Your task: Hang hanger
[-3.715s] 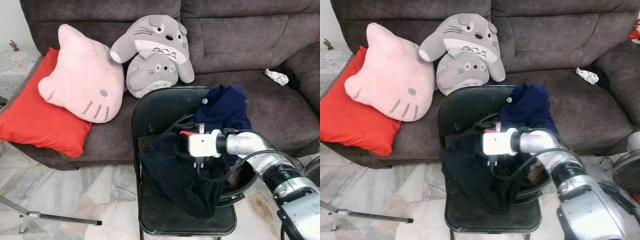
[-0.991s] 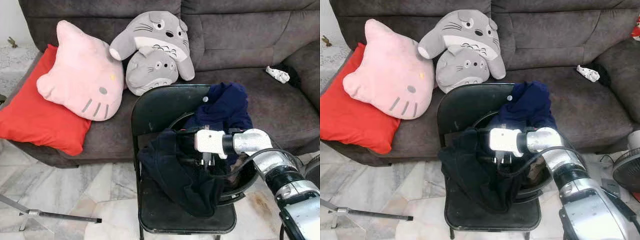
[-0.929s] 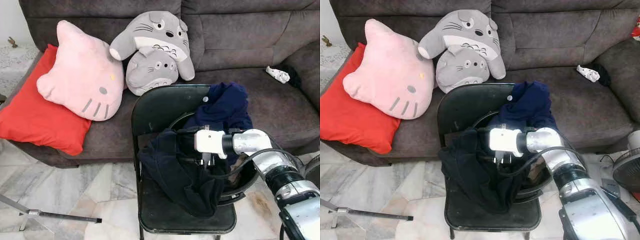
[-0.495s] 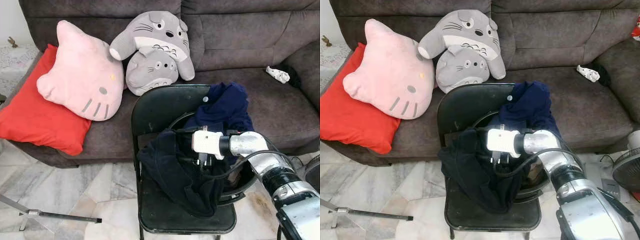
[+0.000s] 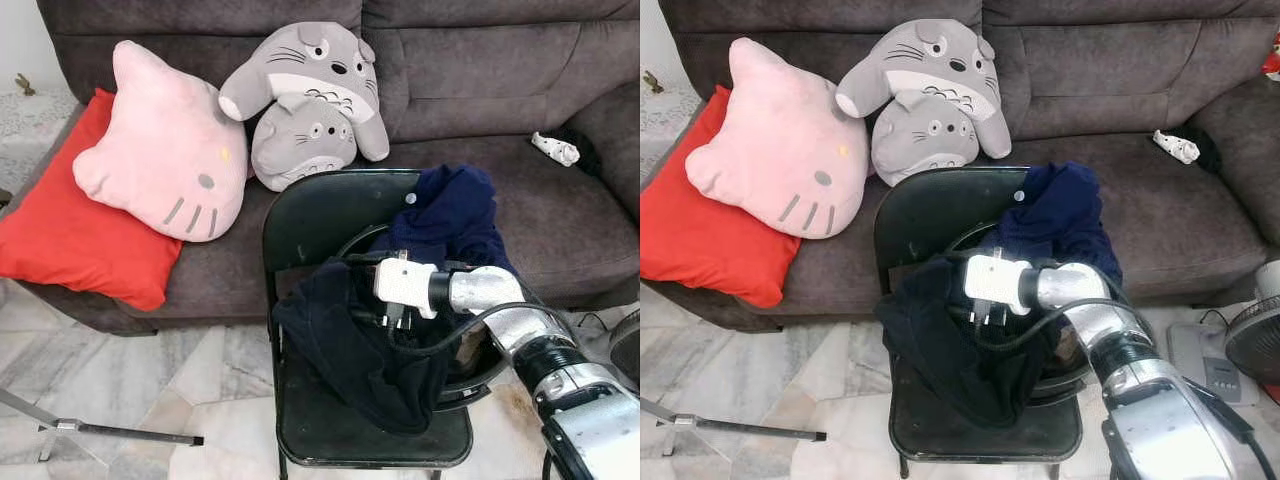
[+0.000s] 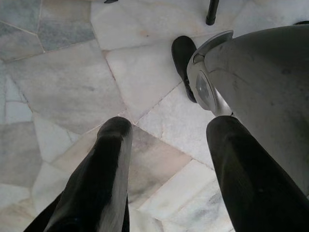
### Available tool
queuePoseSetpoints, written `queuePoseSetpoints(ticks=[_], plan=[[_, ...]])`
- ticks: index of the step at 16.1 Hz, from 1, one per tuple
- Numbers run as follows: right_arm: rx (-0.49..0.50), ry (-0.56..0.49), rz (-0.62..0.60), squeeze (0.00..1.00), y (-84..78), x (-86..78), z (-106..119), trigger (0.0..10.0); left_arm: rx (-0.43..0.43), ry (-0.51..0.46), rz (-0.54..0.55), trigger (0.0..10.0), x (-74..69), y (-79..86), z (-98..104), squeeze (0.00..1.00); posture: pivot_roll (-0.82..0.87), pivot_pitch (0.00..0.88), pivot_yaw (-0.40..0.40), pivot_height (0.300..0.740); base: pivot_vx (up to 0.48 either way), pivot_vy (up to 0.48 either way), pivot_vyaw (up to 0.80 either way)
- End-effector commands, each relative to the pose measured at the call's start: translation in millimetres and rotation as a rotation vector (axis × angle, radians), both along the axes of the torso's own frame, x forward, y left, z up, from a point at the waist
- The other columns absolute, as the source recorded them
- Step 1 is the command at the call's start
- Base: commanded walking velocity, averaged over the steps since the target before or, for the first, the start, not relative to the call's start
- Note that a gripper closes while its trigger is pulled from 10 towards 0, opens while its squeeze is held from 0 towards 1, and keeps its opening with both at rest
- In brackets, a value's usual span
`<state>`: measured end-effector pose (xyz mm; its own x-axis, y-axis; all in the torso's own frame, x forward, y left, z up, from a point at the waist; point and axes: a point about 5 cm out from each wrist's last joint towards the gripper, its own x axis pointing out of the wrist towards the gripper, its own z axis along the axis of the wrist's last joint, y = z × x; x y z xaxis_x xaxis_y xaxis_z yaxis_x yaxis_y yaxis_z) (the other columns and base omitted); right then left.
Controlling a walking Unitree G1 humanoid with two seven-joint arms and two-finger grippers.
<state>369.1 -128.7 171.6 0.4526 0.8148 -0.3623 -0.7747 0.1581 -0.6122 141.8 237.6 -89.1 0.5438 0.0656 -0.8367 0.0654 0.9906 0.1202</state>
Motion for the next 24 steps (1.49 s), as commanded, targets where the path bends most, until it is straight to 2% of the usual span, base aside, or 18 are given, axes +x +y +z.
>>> queuePoseSetpoints(ticks=[1, 4, 8, 12, 15, 19, 21, 24], plan=[[0.012, -0.002, 0.005, 0.00, 3.3, 0.9, 2, 10.0, 0.006, 0.035, 0.013, 10.0, -13.3, 2.4, -4, 0.00, 0.01, 0.269, 0.013, 0.740, 0.000, 0.000, 0.00], [0.014, -0.008, 0.001, 0.00, 5.5, 1.4, 1, 10.0, 0.007, 0.036, 0.013, 10.0, -13.7, 2.6, -4, 0.00, 0.00, 0.269, 0.013, 0.740, 0.000, 0.000, 0.00], [0.012, -0.135, -0.045, 0.00, 7.2, 7.1, 13, 10.0, 0.009, 0.034, 0.010, 10.0, -13.6, 2.9, -4, 0.00, 0.01, 0.270, 0.014, 0.740, 0.000, 0.000, 0.00], [0.027, -0.132, -0.059, 0.00, 4.9, 7.7, 14, 10.0, 0.008, 0.037, 0.004, 10.0, -13.7, 2.7, -4, 0.00, 0.00, 0.264, 0.016, 0.740, 0.000, 0.000, 0.00], [-0.020, -0.086, -0.020, 0.00, 5.8, 3.1, 2, 10.0, 0.011, 0.039, 0.000, 10.0, -14.2, 3.0, -4, 0.00, 0.00, 0.258, 0.017, 0.740, 0.000, 0.000, 0.00], [-0.118, -0.170, -0.006, 0.00, 9.9, 3.1, -1, 10.0, 0.014, 0.039, -0.001, 10.0, -15.0, 3.6, -4, 0.00, 0.01, 0.250, 0.018, 0.740, 0.000, 0.000, 0.00], [-0.159, -0.245, -0.026, 0.00, 9.5, 5.5, 1, 10.0, 0.017, 0.036, -0.002, 10.0, -14.7, 4.0, -4, 0.00, 0.01, 0.249, 0.021, 0.740, 0.000, 0.000, 0.00], [-0.148, -0.321, -0.053, 0.00, 10.5, 8.2, 6, 10.0, 0.021, 0.033, -0.004, 10.0, -13.8, 4.7, -4, 0.00, 0.01, 0.251, 0.026, 0.740, 0.000, 0.000, 0.00]])
